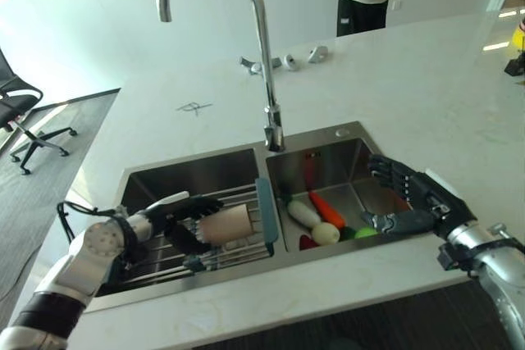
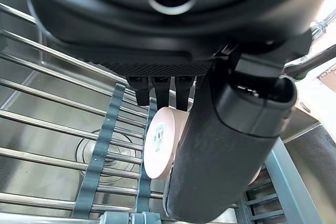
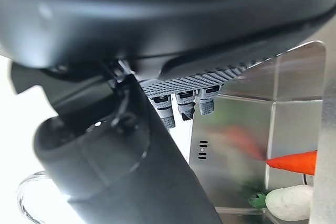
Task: Place the dishes in the dishwasher.
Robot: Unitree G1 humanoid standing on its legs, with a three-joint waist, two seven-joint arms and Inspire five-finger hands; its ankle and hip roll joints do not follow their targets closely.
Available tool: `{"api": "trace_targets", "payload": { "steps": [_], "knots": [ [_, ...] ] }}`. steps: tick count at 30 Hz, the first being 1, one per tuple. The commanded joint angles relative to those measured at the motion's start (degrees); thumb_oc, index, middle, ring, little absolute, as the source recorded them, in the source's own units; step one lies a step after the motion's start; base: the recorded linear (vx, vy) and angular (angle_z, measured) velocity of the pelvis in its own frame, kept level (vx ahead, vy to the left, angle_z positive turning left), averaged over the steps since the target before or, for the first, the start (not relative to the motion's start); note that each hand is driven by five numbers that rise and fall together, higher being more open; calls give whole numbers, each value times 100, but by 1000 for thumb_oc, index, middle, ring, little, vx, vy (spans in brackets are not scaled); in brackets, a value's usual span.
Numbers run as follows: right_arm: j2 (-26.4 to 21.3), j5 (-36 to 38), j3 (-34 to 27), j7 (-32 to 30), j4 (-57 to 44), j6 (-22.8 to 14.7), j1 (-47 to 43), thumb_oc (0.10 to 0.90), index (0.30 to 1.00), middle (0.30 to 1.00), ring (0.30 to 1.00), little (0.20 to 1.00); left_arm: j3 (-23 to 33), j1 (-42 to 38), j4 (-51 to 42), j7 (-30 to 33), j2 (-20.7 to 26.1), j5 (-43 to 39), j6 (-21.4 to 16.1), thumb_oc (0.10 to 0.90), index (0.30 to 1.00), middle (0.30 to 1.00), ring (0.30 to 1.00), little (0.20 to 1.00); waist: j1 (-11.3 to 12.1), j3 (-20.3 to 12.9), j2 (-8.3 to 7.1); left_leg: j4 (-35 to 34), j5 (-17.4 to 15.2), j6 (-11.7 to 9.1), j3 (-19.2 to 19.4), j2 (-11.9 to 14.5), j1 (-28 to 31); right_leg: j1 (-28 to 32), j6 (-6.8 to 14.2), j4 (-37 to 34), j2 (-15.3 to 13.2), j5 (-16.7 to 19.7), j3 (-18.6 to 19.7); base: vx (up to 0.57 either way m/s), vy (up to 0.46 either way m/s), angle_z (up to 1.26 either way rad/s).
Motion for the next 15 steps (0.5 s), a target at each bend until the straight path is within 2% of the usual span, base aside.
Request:
{"api": "trace_targets", "payload": {
  "steps": [1, 15],
  "knots": [
    [-62, 406, -166, 9, -370, -508, -854, 800, 900, 900, 900, 900, 329, -859, -110, 342, 213, -92, -196, 800, 900, 900, 900, 900, -76, -136, -45, 861, -1122, 53, -105, 91, 101, 304, 462, -783, -76, 712, -333, 0, 0, 0],
    [52, 374, -59, 19, -386, -495, -857, 800, 900, 900, 900, 900, 188, -911, -22, 570, -198, -178, 135, 800, 900, 900, 900, 900, -140, -154, -71, 861, -1150, 85, -40, 90, 128, 291, 456, -783, -51, 714, -277, 0, 0, 0]
  ]
}}
